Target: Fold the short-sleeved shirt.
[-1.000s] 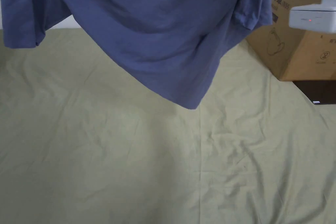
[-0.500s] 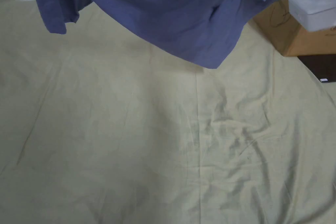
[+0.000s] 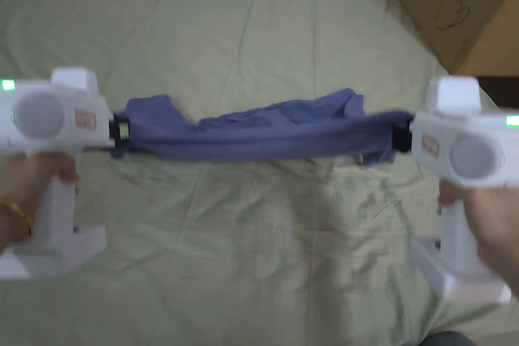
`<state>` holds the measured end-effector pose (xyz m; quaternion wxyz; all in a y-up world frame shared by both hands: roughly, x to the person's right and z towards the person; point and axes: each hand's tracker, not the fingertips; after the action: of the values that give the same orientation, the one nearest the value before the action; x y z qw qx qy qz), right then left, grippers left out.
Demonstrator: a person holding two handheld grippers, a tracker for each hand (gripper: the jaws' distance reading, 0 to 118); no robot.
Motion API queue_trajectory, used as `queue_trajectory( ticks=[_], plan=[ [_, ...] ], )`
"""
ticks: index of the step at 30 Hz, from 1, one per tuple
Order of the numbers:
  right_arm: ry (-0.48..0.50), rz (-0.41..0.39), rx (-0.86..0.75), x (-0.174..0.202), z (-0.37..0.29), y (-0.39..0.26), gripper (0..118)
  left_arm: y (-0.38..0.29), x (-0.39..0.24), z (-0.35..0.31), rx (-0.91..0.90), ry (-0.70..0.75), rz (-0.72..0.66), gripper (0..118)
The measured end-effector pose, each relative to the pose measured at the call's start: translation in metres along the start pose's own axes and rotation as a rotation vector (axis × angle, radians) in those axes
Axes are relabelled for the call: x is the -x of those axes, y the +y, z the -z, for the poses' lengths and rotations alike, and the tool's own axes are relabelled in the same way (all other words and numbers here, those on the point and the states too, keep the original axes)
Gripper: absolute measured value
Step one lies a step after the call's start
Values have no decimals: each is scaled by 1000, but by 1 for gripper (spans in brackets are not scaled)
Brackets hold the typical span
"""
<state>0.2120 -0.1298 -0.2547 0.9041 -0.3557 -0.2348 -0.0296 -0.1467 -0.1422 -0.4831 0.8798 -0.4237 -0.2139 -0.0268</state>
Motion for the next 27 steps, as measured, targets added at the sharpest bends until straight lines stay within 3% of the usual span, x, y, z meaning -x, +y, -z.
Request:
queue_trajectory(
  ticks=[5,9,15,16,18,20,21,23,24,25,27],
  plan=[
    [9,-34,116,-1,-16,-80,9,-102,12,-12,77,0,-81,6],
    [74,61,191,-13,-31,-117,8,-148,16,-27,76,23,-136,6],
    [120,87,254,-24,-56,-155,9,-186,24,-57,87,57,-168,6],
    [127,88,260,-23,-61,-159,9,-190,25,-63,86,57,-161,9],
    [136,80,263,-22,-67,-161,11,-197,26,-71,98,56,-142,34],
    [143,61,255,-21,-72,-158,13,-196,30,-78,108,113,-139,41],
    [140,51,246,-22,-75,-153,27,-195,31,-81,73,133,-140,67],
    [137,25,185,-25,-86,-139,80,-187,38,-94,-21,148,-167,111],
    [126,21,152,-27,-93,-129,101,-181,41,-104,-71,145,-186,118],
    [125,24,106,-30,-100,-119,103,-174,44,-117,-127,73,-209,118],
    [124,32,16,-34,-116,-94,103,-156,52,-135,-166,122,-212,118]
  ],
)
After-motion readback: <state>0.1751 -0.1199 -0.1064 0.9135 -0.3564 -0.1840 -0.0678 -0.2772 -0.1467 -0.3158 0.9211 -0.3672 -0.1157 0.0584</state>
